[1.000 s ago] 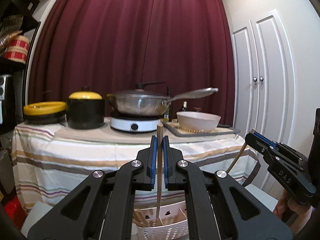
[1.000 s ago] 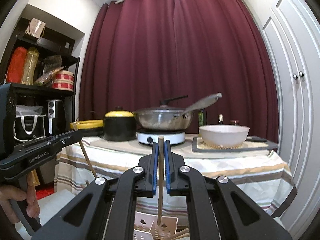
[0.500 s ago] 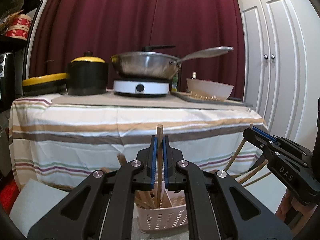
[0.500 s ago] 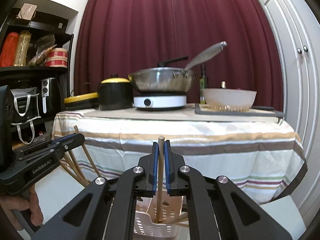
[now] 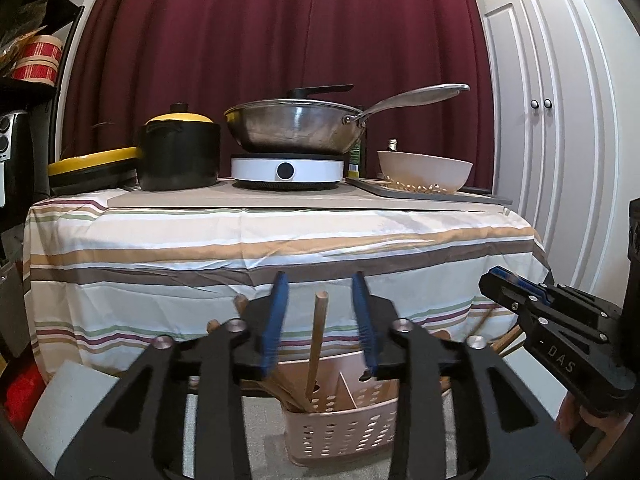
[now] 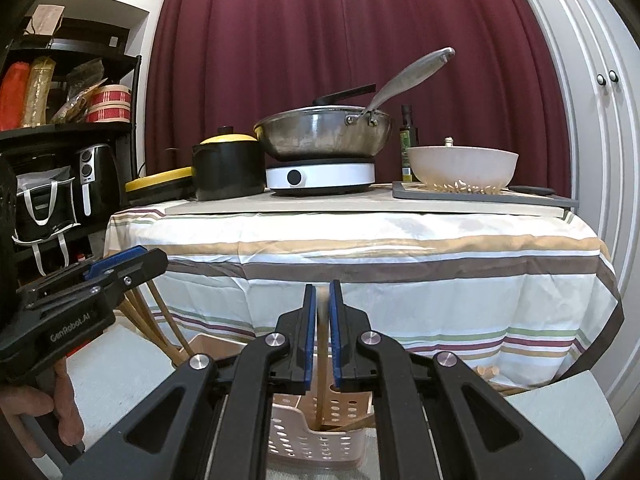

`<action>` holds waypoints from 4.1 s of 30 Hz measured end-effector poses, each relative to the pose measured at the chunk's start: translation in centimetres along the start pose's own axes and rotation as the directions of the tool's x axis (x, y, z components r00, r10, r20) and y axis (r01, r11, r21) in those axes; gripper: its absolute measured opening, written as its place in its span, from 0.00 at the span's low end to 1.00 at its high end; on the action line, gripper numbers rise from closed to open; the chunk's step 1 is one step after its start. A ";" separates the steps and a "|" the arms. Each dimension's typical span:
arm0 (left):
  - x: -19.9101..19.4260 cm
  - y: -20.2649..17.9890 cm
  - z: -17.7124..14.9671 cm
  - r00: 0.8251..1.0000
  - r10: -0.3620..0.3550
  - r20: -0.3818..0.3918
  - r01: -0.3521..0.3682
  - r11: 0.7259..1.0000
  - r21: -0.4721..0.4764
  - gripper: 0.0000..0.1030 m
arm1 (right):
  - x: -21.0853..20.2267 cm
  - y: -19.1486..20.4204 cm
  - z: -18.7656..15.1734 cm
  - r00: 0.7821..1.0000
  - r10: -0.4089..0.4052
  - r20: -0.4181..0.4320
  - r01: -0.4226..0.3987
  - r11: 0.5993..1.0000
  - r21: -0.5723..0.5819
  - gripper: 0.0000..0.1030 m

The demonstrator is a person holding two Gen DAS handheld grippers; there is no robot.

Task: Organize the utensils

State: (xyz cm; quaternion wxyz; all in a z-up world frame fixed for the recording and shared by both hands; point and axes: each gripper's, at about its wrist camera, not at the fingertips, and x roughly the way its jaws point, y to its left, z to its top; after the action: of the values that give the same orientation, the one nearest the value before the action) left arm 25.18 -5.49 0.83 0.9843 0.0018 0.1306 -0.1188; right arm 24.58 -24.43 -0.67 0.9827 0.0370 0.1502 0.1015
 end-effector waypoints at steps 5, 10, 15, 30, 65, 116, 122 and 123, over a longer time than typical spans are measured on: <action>-0.1 -0.6 0.0 1.000 -0.005 0.005 0.005 1.000 0.011 0.56 | -0.4 -0.4 0.0 1.000 -0.008 0.013 0.008 1.000 0.013 0.34; 0.1 -1.1 0.2 1.000 -0.022 0.009 0.022 1.000 0.017 0.69 | -0.7 -0.6 0.4 0.999 -0.013 0.031 0.012 1.000 0.016 0.51; -0.2 -1.4 0.7 0.999 -0.017 0.037 0.016 1.000 0.022 0.84 | -1.0 -0.9 0.7 0.998 -0.021 0.052 0.019 0.999 0.027 0.64; -3.0 -1.5 2.6 0.995 0.049 0.086 -0.050 0.999 0.010 0.96 | -3.2 -1.0 2.0 0.995 -0.063 0.072 0.060 0.997 0.048 0.82; -18.3 -2.8 -3.7 0.984 0.176 -0.032 -0.177 0.984 -0.033 0.96 | -16.6 2.0 -3.3 0.985 -0.172 -0.014 0.173 0.983 0.066 0.85; -20.1 -2.3 -4.2 0.983 0.183 -0.030 -0.185 0.981 -0.063 0.96 | -18.5 3.5 -3.3 0.986 -0.166 0.000 0.166 0.985 0.056 0.85; -20.1 -2.3 -4.2 0.982 0.185 -0.036 -0.187 0.980 -0.062 0.96 | -18.6 3.6 -3.4 0.986 -0.166 0.002 0.165 0.985 0.056 0.85; -20.1 -2.4 -4.2 0.982 0.186 -0.036 -0.188 0.980 -0.058 0.96 | -18.6 3.6 -3.4 0.986 -0.166 0.002 0.165 0.985 0.056 0.85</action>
State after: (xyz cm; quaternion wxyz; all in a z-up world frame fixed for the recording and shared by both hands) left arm 4.68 -2.93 1.97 0.9886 -0.0143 0.1483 -0.0217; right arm 5.51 -24.64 1.84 0.9869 0.0522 0.1520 0.0151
